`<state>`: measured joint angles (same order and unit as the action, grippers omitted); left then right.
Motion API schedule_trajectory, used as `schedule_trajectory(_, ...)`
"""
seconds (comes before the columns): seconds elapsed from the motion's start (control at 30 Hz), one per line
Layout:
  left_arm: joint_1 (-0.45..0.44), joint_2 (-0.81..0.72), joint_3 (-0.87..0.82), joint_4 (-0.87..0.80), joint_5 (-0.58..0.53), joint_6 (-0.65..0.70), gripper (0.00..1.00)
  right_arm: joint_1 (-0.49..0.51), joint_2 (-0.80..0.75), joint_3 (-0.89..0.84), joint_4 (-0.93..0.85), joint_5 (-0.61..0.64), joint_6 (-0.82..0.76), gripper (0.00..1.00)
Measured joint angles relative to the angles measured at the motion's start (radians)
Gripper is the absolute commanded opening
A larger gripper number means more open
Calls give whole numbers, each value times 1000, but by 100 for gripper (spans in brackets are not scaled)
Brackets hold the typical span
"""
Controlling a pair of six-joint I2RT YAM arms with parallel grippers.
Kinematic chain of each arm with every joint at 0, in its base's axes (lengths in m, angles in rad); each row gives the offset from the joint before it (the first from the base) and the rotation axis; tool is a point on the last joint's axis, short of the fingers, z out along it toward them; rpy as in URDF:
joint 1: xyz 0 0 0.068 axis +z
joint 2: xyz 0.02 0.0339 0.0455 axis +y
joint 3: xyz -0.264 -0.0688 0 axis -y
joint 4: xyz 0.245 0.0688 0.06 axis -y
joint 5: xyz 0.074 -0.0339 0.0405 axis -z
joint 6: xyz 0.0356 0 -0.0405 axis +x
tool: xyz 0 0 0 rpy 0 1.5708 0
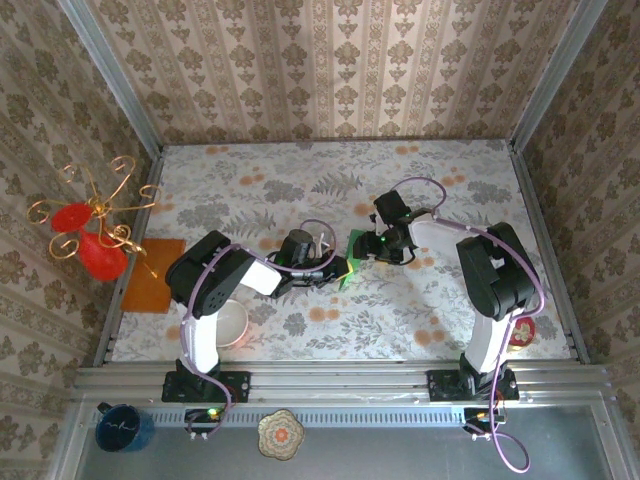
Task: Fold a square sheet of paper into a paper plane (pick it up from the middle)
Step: Fold the wing for the fifth time at the center of the table.
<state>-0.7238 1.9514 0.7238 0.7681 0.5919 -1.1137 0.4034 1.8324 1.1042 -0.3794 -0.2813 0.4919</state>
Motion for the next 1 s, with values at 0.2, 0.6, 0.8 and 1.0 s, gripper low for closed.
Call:
schedule_trajectory(0.2, 0, 0, 0, 4, 0, -18, 0, 0, -42, -26, 80, -11, -10, 65)
schedule_trajectory(0.6, 6, 0, -10, 28, 4, -39, 0, 0, 13, -21, 97, 9, -18, 63)
schedule_trajectory(0.8, 7, 6, -10, 34, 4, -39, 4, 4, 49, 45, 23, 32, -17, 64)
schedule_trajectory(1.0, 7, 6, -10, 24, 3, -39, 16, 28, 89, 115, -68, 108, -12, 63)
